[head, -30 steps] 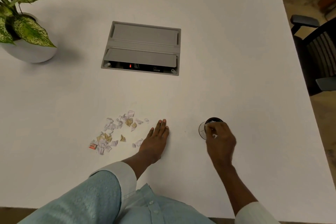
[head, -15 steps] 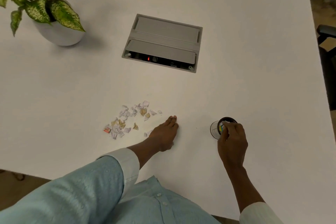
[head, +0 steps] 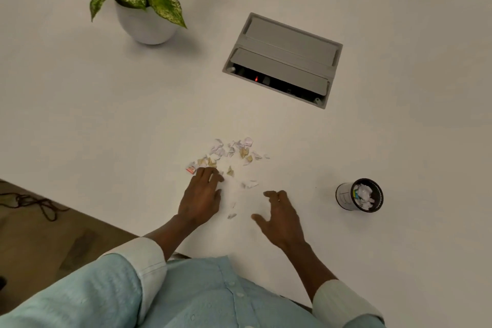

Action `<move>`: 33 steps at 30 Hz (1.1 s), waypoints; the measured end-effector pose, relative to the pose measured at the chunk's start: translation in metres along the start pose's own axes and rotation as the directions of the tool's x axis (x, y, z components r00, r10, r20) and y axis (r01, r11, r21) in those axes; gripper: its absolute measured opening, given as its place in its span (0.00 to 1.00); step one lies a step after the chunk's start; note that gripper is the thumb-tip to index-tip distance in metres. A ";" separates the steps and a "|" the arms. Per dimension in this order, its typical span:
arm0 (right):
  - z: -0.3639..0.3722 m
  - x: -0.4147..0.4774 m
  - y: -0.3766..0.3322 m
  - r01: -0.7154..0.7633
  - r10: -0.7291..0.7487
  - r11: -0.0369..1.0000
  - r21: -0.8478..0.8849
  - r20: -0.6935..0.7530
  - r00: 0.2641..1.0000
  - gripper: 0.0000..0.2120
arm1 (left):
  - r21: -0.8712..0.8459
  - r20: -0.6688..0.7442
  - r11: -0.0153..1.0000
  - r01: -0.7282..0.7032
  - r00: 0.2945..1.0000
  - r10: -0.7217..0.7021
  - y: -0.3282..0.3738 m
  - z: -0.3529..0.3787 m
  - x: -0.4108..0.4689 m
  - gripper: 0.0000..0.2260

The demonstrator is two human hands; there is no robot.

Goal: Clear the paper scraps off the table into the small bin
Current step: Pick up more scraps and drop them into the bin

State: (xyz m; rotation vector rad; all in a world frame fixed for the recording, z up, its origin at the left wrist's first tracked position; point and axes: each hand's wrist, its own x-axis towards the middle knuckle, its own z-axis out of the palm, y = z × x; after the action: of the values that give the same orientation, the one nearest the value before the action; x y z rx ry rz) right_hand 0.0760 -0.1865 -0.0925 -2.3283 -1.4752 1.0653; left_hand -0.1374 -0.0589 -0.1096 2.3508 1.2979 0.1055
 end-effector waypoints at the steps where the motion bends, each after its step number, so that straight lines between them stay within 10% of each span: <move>1: 0.007 0.002 -0.007 -0.004 0.004 1.000 -0.020 0.030 1.000 0.35 | 0.017 0.000 0.999 0.030 1.000 -0.030 -0.008 -0.002 -0.002 0.17; 14: 0.052 0.032 -0.055 -0.072 0.080 0.977 -0.202 0.035 0.996 0.64 | 0.089 0.178 0.968 0.234 0.953 -0.247 -0.046 -0.007 0.018 0.49; 28: 0.067 0.039 -0.072 0.088 -0.090 0.965 -0.247 0.005 0.996 0.06 | 0.133 0.261 0.991 0.033 0.963 -0.067 -0.038 -0.001 0.028 0.18; 33: 0.072 0.039 -0.071 0.091 -0.101 0.961 -0.263 -0.025 0.995 0.05 | 0.144 0.276 0.989 0.025 0.959 -0.065 -0.035 -0.001 0.031 0.16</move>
State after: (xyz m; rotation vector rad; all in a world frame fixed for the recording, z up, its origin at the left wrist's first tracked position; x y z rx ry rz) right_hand -0.0126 -0.1338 -0.1276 -2.4006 -1.7901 0.8409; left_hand -0.1485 -0.0171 -0.1277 2.3433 1.2512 -0.3325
